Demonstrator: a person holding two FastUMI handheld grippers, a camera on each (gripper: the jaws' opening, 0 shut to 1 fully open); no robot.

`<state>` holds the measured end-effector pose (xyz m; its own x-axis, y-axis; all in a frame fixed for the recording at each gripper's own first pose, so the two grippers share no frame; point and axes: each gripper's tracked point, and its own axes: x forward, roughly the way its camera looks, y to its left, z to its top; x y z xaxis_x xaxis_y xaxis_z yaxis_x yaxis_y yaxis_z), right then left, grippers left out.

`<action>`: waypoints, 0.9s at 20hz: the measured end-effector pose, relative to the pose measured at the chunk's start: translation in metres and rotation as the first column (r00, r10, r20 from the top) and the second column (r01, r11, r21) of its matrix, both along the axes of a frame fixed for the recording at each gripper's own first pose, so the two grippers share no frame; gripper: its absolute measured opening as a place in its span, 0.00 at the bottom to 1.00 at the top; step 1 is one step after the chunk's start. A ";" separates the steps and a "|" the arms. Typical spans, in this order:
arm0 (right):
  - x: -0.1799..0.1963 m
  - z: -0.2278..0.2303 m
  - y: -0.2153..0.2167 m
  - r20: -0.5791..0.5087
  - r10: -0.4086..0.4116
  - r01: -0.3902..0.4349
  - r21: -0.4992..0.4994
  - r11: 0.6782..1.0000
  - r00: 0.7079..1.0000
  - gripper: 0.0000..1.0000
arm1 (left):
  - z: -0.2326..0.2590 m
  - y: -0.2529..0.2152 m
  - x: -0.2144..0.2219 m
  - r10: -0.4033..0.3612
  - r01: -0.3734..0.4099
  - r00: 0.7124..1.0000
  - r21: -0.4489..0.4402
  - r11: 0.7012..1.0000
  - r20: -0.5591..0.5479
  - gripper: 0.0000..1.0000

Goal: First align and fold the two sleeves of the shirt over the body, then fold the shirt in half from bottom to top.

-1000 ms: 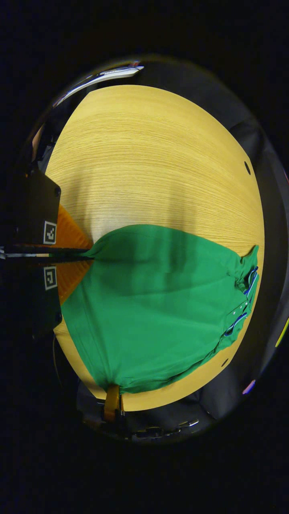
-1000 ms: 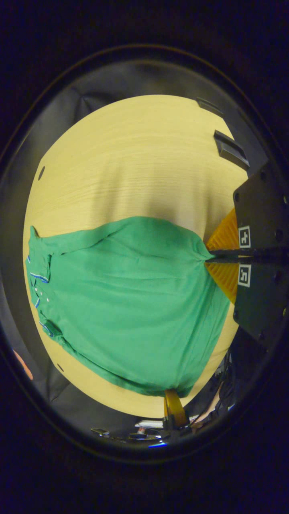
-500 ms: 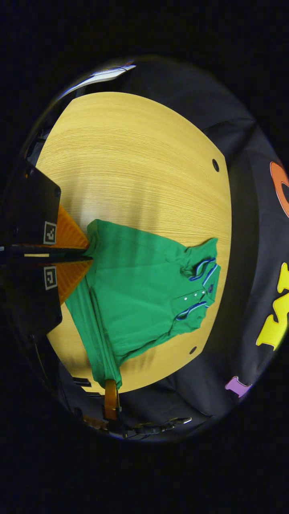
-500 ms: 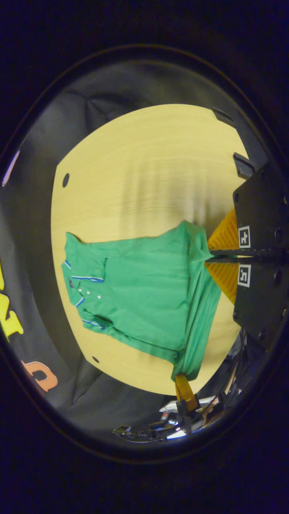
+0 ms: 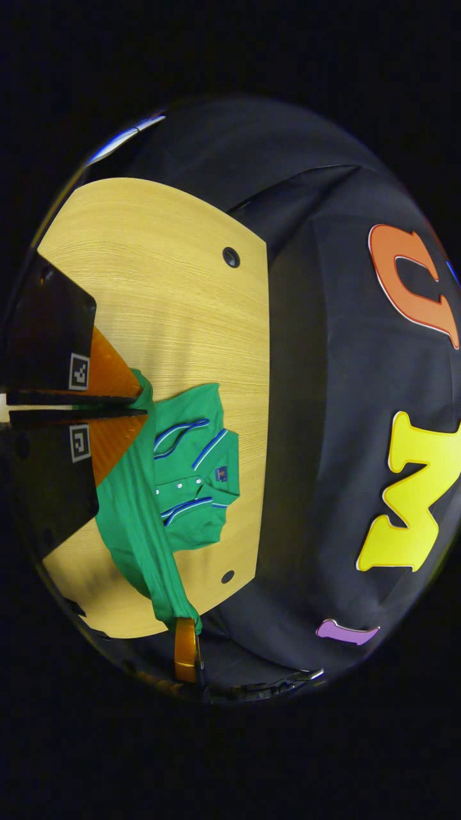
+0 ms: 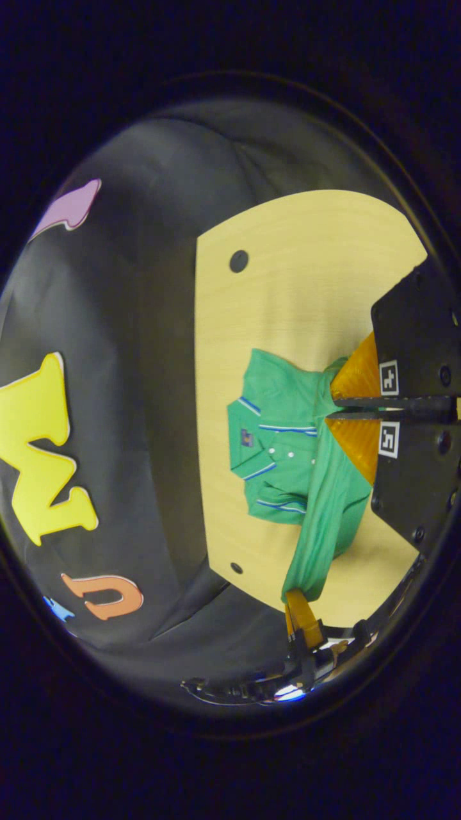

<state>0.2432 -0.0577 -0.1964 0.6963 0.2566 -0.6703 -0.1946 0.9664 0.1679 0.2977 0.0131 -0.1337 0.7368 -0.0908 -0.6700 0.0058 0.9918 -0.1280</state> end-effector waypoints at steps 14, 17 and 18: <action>0.166 -0.081 -0.014 0.081 -0.139 0.141 -0.020 0.990 0.987 0.23 | -0.095 0.007 0.149 0.086 -0.096 0.993 0.131 0.987 0.079 0.73; 0.147 -0.045 -0.018 0.129 -0.162 0.168 -0.035 0.985 0.978 0.95 | -0.056 0.008 0.129 0.120 -0.130 0.987 0.099 0.987 0.104 0.98; 0.138 -0.031 -0.016 0.147 -0.156 0.162 -0.034 0.986 0.977 0.96 | -0.044 0.008 0.124 0.114 -0.126 0.986 0.096 0.987 0.119 0.98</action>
<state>0.3816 -0.0733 -0.2274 0.8156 0.1068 -0.5687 -0.0569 0.9929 0.1049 0.4221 0.0208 -0.1776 0.8094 0.0681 -0.5833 -0.1058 0.9939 -0.0307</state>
